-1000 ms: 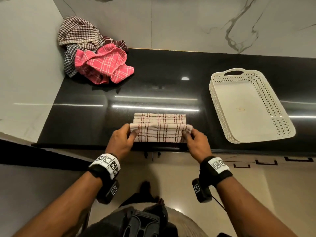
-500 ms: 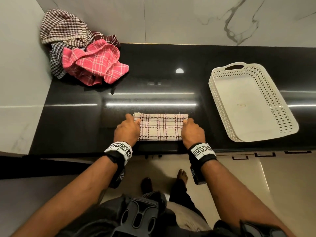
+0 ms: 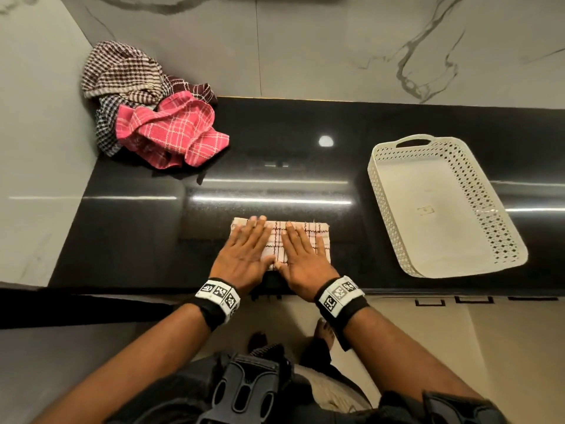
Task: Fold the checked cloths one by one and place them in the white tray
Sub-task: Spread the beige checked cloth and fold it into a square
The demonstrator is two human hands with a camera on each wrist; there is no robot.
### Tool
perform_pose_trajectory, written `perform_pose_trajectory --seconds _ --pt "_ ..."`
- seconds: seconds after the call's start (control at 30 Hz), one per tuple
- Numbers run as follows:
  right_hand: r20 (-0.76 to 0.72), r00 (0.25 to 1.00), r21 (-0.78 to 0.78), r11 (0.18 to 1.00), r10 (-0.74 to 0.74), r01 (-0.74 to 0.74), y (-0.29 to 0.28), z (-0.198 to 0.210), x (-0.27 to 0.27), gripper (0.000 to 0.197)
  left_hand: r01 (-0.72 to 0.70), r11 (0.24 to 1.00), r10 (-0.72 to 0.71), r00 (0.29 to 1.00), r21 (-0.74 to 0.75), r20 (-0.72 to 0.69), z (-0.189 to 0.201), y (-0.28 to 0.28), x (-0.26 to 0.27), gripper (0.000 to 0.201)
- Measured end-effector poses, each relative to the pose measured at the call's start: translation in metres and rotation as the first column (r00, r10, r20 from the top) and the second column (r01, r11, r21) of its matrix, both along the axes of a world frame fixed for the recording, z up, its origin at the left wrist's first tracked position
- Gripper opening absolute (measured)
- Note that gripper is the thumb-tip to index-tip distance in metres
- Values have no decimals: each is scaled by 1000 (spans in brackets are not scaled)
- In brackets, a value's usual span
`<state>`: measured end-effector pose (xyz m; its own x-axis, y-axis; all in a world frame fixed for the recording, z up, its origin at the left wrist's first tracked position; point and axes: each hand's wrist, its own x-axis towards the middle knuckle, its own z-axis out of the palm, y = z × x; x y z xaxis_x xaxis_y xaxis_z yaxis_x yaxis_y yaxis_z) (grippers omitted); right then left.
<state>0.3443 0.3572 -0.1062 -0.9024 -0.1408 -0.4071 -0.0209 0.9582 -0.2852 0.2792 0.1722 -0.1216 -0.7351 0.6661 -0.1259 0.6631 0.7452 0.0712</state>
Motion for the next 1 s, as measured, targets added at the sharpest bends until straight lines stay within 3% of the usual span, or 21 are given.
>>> perform_pose_trajectory --seconds 0.1,0.37,0.47,0.57,0.67,0.73,0.83,0.93,1.0 --pt "45 999 89 996 -3 -1 26 -9 -3 83 -69 995 70 998 -74 6 -8 -21 -6 82" --pt "51 984 148 976 -169 160 55 3 5 91 -112 993 115 992 -46 57 7 -18 1 79" --pt "-96 994 68 996 -48 55 51 10 1 82 37 996 -38 999 86 7 15 -6 18 62" --pt "-68 998 97 995 7 0 51 8 1 76 238 968 -241 970 84 27 12 2 31 50" --pt "-110 993 133 989 -47 62 42 14 20 72 134 990 -136 991 51 20 21 -2 15 48" --pt "-160 986 111 992 -39 58 21 21 38 65 51 999 -51 998 10 41 31 -10 4 54" --pt "-201 979 39 999 -2 10 -3 22 54 64 85 996 -79 989 -43 129 38 -23 1 74" --pt "-186 978 12 995 97 -97 -4 12 45 92 189 976 -162 961 -106 222 28 -41 15 92" --pt "-108 981 36 987 162 -159 1 2 35 108 202 974 -177 962 -106 209 13 -50 25 101"
